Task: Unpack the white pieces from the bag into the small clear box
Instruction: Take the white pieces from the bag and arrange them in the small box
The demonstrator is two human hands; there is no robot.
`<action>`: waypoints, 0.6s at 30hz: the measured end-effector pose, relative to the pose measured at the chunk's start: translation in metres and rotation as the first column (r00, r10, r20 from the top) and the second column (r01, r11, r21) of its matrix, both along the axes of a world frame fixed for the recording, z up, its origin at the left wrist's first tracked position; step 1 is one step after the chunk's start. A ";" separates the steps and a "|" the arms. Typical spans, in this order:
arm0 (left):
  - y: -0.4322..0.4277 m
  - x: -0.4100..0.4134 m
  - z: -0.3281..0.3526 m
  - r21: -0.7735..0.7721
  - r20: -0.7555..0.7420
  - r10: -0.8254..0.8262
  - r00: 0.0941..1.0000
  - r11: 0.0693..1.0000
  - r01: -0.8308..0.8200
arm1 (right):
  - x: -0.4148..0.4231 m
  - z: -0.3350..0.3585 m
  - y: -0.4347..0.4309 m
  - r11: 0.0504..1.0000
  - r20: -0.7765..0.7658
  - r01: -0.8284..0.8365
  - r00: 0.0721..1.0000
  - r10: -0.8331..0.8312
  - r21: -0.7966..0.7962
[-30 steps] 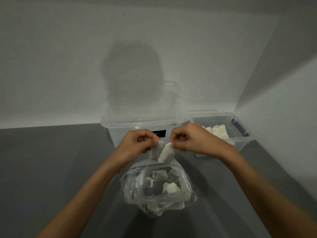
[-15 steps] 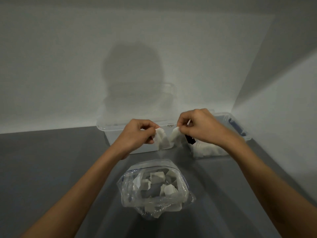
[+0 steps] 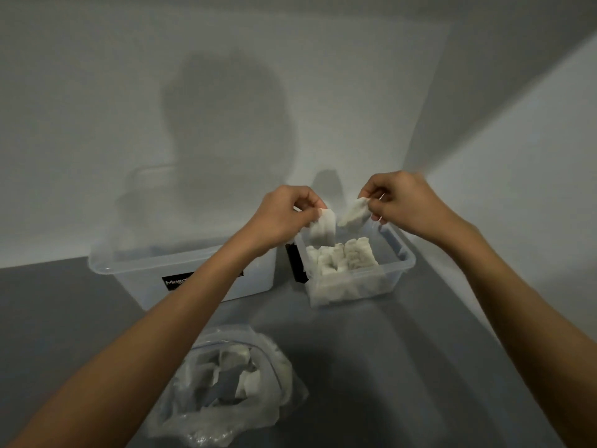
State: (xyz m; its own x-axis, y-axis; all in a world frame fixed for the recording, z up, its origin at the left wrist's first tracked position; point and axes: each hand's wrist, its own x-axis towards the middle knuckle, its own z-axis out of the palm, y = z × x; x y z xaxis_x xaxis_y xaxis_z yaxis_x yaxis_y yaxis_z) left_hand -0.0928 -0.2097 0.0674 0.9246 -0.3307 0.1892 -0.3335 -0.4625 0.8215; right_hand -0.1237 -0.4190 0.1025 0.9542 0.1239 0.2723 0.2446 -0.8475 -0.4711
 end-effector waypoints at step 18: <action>-0.152 0.120 -0.106 0.537 -0.027 0.098 0.995 0.841 -0.069 | 0.139 -0.112 -0.074 0.846 -0.199 -0.082 0.980 -0.029 -0.526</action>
